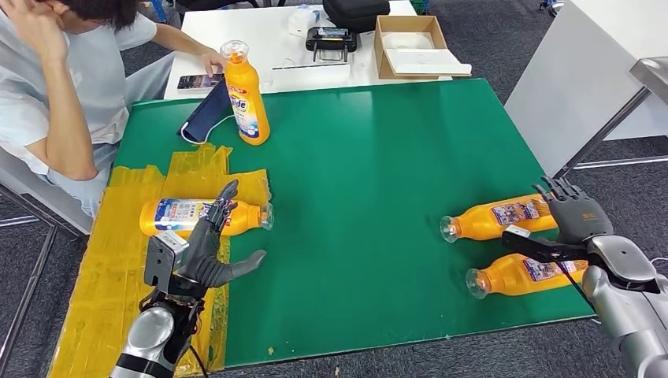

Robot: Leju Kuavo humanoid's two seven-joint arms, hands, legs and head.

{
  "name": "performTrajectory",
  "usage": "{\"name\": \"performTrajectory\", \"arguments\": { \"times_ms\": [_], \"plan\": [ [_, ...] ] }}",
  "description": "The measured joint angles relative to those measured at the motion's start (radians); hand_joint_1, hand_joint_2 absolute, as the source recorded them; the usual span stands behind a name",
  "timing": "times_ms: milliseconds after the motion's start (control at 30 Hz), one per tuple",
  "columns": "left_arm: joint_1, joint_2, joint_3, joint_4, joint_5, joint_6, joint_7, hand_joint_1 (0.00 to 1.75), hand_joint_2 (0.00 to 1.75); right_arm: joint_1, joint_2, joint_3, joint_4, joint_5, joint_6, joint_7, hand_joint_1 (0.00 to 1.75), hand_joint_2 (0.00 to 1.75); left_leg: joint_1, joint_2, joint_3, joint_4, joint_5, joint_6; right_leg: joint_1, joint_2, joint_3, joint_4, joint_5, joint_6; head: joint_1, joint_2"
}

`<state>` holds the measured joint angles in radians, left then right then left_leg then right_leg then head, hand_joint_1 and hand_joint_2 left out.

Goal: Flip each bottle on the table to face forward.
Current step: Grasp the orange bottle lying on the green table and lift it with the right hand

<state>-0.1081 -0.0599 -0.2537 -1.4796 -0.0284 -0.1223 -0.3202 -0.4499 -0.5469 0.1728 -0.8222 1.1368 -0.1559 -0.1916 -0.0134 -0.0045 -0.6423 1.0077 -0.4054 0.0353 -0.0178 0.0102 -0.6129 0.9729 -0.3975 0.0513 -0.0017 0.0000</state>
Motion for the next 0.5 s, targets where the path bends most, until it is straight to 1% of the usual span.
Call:
{"name": "performTrajectory", "arguments": {
  "times_ms": [167, 333, 500],
  "plan": [
    [-0.009, -0.001, -0.009, 0.015, 0.009, -0.009, 0.000, 0.00, 1.75, -0.041, 0.010, 0.004, 0.077, 0.023, -0.011, -0.008, 0.00, 1.75, 0.000, 0.000, 0.000, 0.000, 0.000, 0.000, 0.000, 0.000, 0.000, 0.000, 0.000, 0.000, 0.000, 0.000],
    [-0.022, -0.001, -0.021, 0.033, 0.019, -0.014, 0.000, 0.00, 1.75, -0.076, 0.038, 0.026, 0.160, 0.056, -0.035, -0.022, 0.00, 1.75, 0.000, 0.000, 0.000, 0.000, 0.000, 0.000, 0.000, 0.000, 0.000, 0.000, 0.000, 0.000, 0.000, 0.000],
    [-0.028, -0.001, -0.028, 0.043, 0.021, -0.014, 0.000, 0.00, 1.75, -0.097, 0.064, 0.051, 0.209, 0.068, -0.054, -0.031, 0.00, 1.75, 0.000, 0.000, 0.000, 0.000, 0.000, 0.000, 0.000, 0.000, 0.000, 0.000, 0.000, 0.000, 0.000, 0.000]
  ]
}}
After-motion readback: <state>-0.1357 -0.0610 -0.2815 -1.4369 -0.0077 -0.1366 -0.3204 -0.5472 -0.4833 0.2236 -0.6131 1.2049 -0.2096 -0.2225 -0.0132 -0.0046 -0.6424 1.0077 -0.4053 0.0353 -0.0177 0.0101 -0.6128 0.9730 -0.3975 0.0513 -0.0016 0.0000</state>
